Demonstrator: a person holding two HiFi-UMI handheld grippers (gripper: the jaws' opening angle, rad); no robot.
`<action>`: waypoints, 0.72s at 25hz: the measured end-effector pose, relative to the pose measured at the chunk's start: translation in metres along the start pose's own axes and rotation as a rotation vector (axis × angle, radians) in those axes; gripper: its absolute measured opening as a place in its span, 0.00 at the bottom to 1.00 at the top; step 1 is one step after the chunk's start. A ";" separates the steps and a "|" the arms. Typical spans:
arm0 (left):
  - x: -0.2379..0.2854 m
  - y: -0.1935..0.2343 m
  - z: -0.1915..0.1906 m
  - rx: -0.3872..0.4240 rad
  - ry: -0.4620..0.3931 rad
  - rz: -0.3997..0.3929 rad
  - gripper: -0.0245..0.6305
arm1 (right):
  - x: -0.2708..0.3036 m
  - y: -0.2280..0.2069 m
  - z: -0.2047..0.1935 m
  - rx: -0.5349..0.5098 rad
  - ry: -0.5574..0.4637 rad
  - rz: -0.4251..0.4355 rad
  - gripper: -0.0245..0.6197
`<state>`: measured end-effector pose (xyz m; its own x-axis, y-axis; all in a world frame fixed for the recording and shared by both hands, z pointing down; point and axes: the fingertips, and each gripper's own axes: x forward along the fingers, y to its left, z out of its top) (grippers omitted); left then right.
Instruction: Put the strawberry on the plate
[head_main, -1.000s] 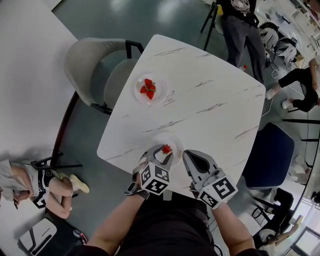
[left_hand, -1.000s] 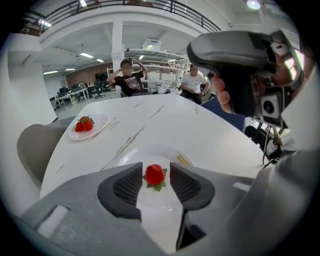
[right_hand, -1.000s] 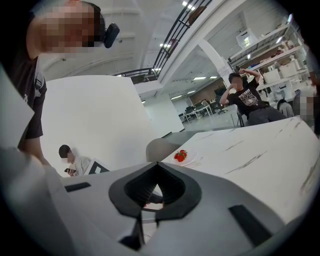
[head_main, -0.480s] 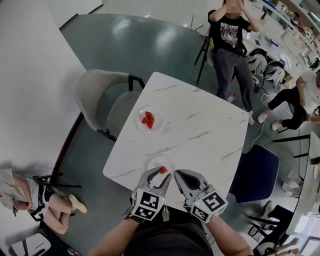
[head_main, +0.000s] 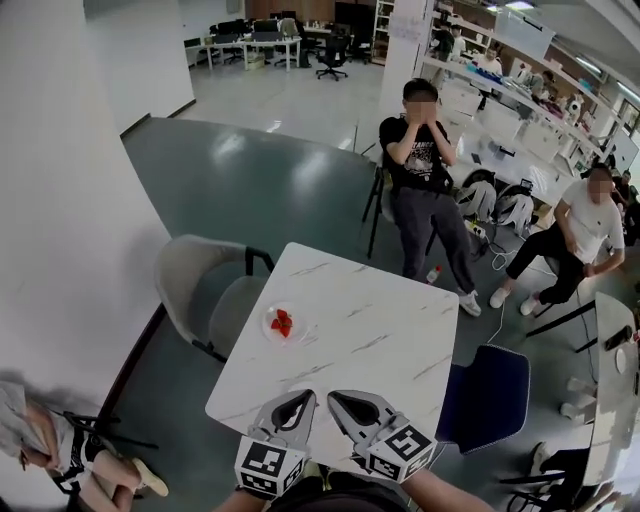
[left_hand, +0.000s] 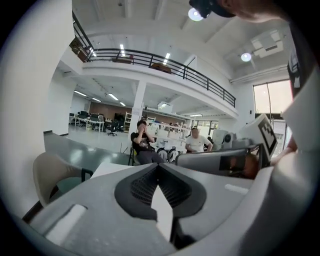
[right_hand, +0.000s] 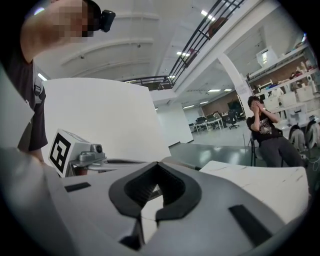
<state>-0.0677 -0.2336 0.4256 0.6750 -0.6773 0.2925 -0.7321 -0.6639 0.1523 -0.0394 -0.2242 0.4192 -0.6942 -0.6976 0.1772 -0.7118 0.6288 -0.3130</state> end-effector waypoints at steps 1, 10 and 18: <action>-0.003 -0.004 0.011 0.002 -0.022 -0.004 0.05 | -0.002 0.002 0.006 -0.006 -0.010 0.003 0.04; -0.018 -0.033 0.051 -0.042 -0.103 -0.079 0.05 | -0.008 0.014 0.039 -0.040 -0.045 0.036 0.04; -0.027 -0.041 0.068 -0.026 -0.151 -0.055 0.05 | -0.021 0.016 0.055 -0.090 -0.074 0.030 0.04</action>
<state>-0.0495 -0.2102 0.3472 0.7185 -0.6817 0.1380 -0.6948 -0.6941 0.1886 -0.0302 -0.2185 0.3593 -0.7077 -0.6995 0.0987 -0.7000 0.6756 -0.2315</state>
